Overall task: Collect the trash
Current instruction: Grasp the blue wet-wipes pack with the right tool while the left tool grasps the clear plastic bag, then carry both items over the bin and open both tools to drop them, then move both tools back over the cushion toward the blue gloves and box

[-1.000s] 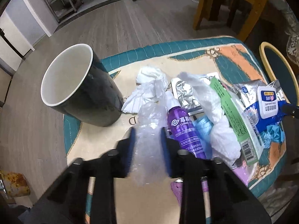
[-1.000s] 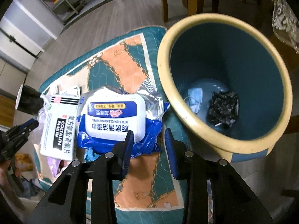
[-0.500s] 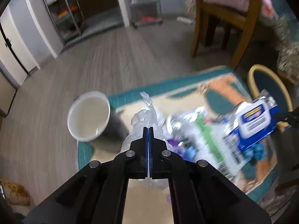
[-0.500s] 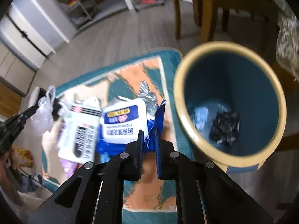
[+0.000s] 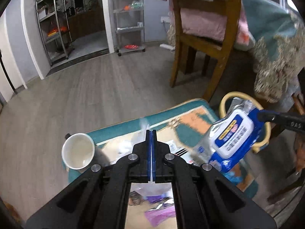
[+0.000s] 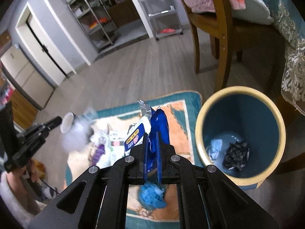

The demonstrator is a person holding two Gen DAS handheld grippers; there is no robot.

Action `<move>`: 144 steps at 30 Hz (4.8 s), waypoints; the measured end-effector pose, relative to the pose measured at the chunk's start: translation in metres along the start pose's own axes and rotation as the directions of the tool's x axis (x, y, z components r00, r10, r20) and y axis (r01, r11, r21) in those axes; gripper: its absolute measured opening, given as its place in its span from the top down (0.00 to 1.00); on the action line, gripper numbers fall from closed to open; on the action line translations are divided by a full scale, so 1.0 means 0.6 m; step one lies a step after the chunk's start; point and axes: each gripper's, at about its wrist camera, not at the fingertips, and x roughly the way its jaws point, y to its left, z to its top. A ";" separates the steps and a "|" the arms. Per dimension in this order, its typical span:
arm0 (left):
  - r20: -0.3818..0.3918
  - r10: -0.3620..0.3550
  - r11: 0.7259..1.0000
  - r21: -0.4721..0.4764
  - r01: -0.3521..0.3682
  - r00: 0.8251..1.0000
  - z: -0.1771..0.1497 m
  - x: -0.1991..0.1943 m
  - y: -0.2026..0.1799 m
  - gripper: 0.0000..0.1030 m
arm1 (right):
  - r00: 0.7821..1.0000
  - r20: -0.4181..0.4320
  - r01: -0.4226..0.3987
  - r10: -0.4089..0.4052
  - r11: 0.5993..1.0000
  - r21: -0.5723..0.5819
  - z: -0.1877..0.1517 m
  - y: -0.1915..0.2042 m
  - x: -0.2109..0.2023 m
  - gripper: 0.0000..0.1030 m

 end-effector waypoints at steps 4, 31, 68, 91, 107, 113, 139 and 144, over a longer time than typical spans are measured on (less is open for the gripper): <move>0.024 -0.034 0.999 0.000 0.034 0.999 0.012 -0.007 -0.021 1.00 | 0.999 0.046 -0.028 0.027 0.999 0.024 0.009 -0.005 -0.024 0.92; -0.196 0.082 0.996 0.042 -0.075 0.977 -0.026 0.120 -0.013 0.92 | 0.995 0.102 -0.026 0.018 0.997 0.079 0.023 -0.052 -0.058 0.92; -0.123 -0.334 0.871 0.339 0.356 0.934 0.005 0.180 -0.409 0.91 | 0.926 0.101 0.334 -0.364 0.914 0.232 0.037 -0.279 -0.098 0.92; -0.046 -0.293 0.906 0.304 0.293 0.955 0.017 0.119 -0.339 0.14 | 0.932 0.167 0.286 -0.322 0.936 0.205 0.039 -0.215 -0.125 0.17; 0.047 -0.179 0.960 0.227 0.164 0.983 -0.016 -0.059 -0.181 0.06 | 0.972 0.131 0.176 -0.197 0.972 0.154 -0.072 -0.070 -0.144 0.09; 0.084 -0.137 0.957 0.270 0.109 0.987 -0.032 -0.090 -0.169 0.06 | 0.976 0.074 0.193 -0.203 0.973 0.127 -0.090 -0.041 -0.111 0.08; 0.022 0.040 0.994 0.100 -0.042 0.999 -0.033 -0.018 -0.025 0.06 | 0.978 -0.130 0.161 -0.163 0.987 -0.023 -0.165 0.020 0.046 0.08; -0.011 0.008 0.999 0.050 -0.008 1.000 -0.032 0.009 -0.025 0.06 | 0.970 -0.196 0.142 -0.144 0.990 -0.025 -0.181 0.022 0.083 0.09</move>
